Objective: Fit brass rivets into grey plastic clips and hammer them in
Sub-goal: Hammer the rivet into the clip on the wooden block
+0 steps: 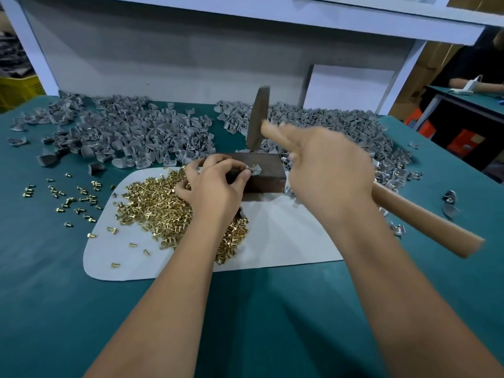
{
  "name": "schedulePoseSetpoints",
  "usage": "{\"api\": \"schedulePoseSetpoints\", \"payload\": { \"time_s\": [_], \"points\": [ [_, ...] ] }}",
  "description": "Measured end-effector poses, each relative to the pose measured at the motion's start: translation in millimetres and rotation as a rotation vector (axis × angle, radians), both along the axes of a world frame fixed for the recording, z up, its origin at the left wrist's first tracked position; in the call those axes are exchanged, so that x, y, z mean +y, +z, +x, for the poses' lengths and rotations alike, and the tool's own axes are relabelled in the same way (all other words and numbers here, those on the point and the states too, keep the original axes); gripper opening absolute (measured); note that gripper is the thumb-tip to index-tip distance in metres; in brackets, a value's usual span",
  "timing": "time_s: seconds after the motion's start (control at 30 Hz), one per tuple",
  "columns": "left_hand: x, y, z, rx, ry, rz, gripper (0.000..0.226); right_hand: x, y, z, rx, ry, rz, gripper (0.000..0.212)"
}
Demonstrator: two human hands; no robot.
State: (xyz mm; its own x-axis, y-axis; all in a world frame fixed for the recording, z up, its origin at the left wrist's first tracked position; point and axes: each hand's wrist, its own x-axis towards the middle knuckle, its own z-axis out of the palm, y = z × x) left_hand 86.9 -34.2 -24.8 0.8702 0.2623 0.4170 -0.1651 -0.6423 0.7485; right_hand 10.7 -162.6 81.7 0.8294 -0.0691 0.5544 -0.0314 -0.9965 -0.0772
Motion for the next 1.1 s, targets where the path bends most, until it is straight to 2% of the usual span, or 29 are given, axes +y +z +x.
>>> {"api": "schedulePoseSetpoints", "payload": {
  "time_s": [0.1, 0.27, 0.4, 0.53, 0.6, 0.67, 0.83, 0.97, 1.1],
  "points": [
    [0, 2, 0, -0.007, -0.003, -0.011, 0.021, 2, -6, -1, 0.146, 0.038, -0.015, 0.048],
    [-1, 0, 0, 0.013, 0.008, -0.007, 0.018, 2, -2, -3, -0.078, -0.029, -0.049, 0.055],
    [-2, 2, -1, 0.011, 0.003, -0.018, 0.018, 1, -14, -4, 0.078, 0.018, -0.069, 0.048],
    [-2, 2, -1, 0.019, 0.015, -0.015, 0.016, 7, -17, -6, -0.080, -0.032, -0.009, 0.062],
    [-1, 2, -2, 0.026, 0.007, -0.010, 0.013, 7, -22, -7, -0.069, -0.028, -0.009, 0.061],
    [-1, 3, -2, 0.029, 0.006, -0.016, 0.014, 3, -24, -5, 0.024, -0.020, -0.020, 0.057],
    [0, 1, -1, 0.012, -0.004, -0.015, 0.017, 5, -24, -6, -0.119, -0.075, 0.025, 0.065],
    [0, 1, -1, -0.002, 0.008, -0.024, 0.022, 0, -21, -3, 0.072, 0.012, -0.072, 0.056],
    [-1, -1, 2, 0.013, 0.005, -0.005, 0.022, 3, -14, -1, -0.094, -0.038, 0.000, 0.063]
  ]
}}
